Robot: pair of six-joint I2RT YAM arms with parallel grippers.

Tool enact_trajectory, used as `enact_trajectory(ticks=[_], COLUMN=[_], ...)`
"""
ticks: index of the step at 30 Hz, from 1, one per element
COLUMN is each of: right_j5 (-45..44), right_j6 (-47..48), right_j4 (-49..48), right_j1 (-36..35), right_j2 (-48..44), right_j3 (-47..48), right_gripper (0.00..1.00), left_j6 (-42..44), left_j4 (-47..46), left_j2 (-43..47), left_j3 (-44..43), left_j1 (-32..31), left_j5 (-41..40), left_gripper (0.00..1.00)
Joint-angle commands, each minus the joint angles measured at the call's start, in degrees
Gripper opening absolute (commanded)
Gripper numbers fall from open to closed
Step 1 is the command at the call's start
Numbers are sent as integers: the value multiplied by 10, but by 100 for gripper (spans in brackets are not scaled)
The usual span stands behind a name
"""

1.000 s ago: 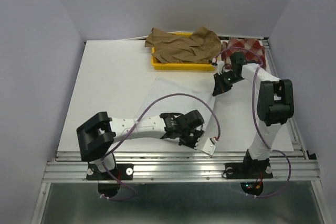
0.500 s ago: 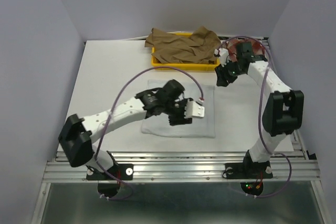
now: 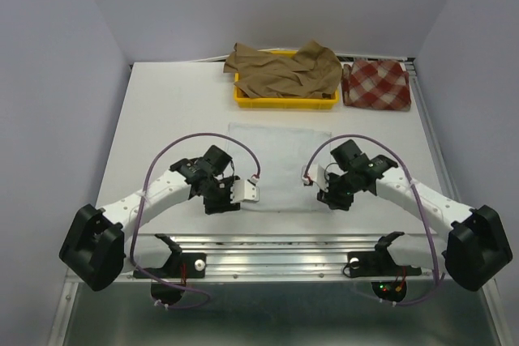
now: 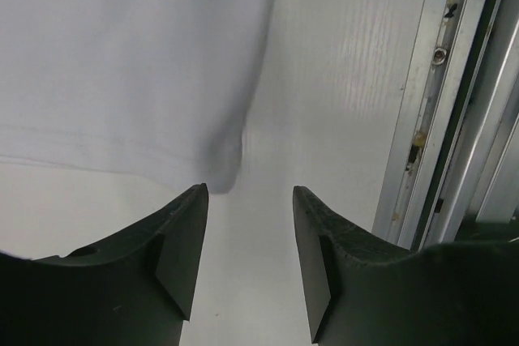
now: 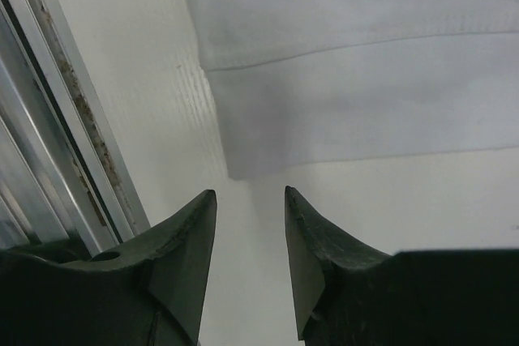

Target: Fold and stack the skirts

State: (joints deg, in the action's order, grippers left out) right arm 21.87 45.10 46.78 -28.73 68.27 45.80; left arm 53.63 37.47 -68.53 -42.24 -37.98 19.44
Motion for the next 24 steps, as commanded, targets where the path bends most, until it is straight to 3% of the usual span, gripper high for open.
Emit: enact_trajectory(ticks=[1, 10, 19, 24], right_j5=[-84, -104, -92, -113], right_j6=[0, -6, 0, -2], right_j4=[-87, -151, -176, -151], right_j1=[-42, -60, -78, -78], right_j2=[-18, 14, 22, -15], right_j3=[-52, -84, -125, -120], right_gripper=[45, 44, 43, 43], left_j6=[30, 49, 61, 68], left_j4=[-24, -85, -122, -129], left_j2=[-6, -31, -75, -86], left_j3=[23, 58, 72, 83], left_j1=[6, 10, 10, 10], left_j5=[-16, -32, -27, -29], left_gripper=[57, 55, 45, 30])
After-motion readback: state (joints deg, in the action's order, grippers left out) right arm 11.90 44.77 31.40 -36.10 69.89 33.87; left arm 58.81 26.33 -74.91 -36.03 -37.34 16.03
